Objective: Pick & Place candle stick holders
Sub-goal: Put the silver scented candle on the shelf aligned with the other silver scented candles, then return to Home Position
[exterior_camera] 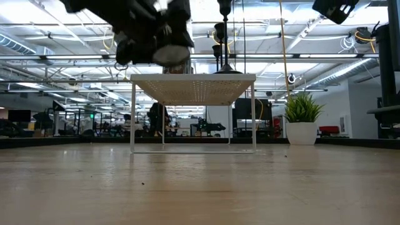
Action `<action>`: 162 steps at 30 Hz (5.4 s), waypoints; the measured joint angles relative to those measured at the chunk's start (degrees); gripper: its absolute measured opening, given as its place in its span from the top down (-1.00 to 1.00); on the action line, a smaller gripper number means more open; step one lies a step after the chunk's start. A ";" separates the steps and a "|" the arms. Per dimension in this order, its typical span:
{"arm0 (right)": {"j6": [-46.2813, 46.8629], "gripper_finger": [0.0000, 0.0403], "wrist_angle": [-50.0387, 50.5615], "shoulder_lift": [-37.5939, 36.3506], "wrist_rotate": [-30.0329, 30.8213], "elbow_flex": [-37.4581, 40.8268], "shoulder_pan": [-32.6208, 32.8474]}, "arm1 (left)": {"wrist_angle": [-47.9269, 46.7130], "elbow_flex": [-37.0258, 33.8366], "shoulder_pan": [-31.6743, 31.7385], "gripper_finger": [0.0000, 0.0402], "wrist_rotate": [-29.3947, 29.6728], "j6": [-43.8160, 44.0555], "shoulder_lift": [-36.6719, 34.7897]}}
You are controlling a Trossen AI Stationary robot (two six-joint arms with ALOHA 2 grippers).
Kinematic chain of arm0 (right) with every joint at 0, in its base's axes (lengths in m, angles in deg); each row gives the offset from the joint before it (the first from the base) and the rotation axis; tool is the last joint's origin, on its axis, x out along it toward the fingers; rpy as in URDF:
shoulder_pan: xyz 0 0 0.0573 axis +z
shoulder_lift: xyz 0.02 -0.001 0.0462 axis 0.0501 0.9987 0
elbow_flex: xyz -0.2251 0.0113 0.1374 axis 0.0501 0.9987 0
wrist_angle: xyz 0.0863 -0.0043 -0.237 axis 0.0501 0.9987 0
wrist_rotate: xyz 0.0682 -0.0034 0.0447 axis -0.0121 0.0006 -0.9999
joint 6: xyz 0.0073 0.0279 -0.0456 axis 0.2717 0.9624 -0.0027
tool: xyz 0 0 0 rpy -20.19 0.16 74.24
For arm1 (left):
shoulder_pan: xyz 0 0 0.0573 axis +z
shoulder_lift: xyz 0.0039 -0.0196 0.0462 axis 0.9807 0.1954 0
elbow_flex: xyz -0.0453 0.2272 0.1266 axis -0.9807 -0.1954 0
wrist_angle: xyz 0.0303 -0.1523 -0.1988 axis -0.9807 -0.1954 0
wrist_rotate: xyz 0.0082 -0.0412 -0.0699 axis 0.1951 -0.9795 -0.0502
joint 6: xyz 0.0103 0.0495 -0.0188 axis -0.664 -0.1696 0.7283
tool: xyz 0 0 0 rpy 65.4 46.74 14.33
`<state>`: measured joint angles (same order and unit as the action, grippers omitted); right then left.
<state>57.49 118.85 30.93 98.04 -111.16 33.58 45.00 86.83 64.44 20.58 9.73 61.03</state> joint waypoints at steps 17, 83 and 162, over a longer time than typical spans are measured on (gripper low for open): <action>-0.77 1.00 -0.01 -0.05 -0.30 0.03 -5.91 | 2.36 -0.15 2.28 -0.76 -4.24 -0.26 6.41; -1.95 1.00 -0.86 -0.04 -1.70 -0.01 -6.74 | 0.83 -0.13 3.03 -0.95 -5.21 -5.37 6.13; -6.59 1.00 -1.95 -1.62 -1.68 -0.03 -6.72 | 20.92 -0.02 -5.09 -0.96 10.81 -55.31 -15.92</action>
<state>50.89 116.90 29.31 96.36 -111.20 26.86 65.93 86.81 59.35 31.39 -45.58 45.12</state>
